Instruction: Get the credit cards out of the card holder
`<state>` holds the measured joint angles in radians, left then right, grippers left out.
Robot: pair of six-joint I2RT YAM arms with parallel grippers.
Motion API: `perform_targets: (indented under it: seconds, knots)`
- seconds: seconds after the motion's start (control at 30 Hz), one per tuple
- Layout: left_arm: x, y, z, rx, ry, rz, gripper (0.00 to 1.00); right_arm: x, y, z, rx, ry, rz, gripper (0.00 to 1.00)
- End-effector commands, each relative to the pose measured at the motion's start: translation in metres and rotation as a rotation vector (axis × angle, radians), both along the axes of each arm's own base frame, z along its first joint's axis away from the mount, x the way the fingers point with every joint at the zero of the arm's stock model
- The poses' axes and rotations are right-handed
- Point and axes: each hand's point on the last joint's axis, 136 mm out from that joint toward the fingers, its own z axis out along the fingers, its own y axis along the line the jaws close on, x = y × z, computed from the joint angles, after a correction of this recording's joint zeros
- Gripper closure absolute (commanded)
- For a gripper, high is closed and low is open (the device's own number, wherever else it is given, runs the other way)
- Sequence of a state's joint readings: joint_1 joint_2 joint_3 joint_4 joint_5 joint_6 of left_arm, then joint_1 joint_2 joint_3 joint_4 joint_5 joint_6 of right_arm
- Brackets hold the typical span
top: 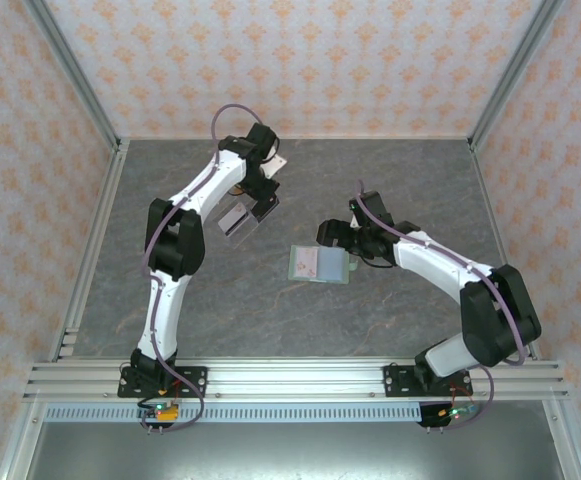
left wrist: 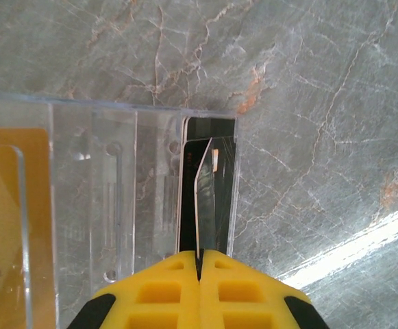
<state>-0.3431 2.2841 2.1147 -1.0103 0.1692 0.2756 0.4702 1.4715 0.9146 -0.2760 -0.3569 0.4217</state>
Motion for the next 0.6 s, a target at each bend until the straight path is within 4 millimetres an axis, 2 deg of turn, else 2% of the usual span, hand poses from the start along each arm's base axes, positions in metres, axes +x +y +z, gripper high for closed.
perform_targets:
  seconds: [0.0, 0.3, 0.57]
  knots:
    - [-0.003, 0.005, -0.002, 0.034, 0.024, -0.024, 1.00, 0.005, 0.003, 0.004, 0.005, -0.005, 0.017, 0.08]
    - [0.010, 0.004, 0.000, 0.026, -0.013, 0.016, 0.96, 0.004, 0.003, 0.003, 0.005, -0.002, 0.020, 0.08]
    - [0.021, 0.007, 0.010, 0.034, -0.060, 0.068, 0.81, 0.004, 0.002, 0.003, -0.003, -0.003, 0.017, 0.09]
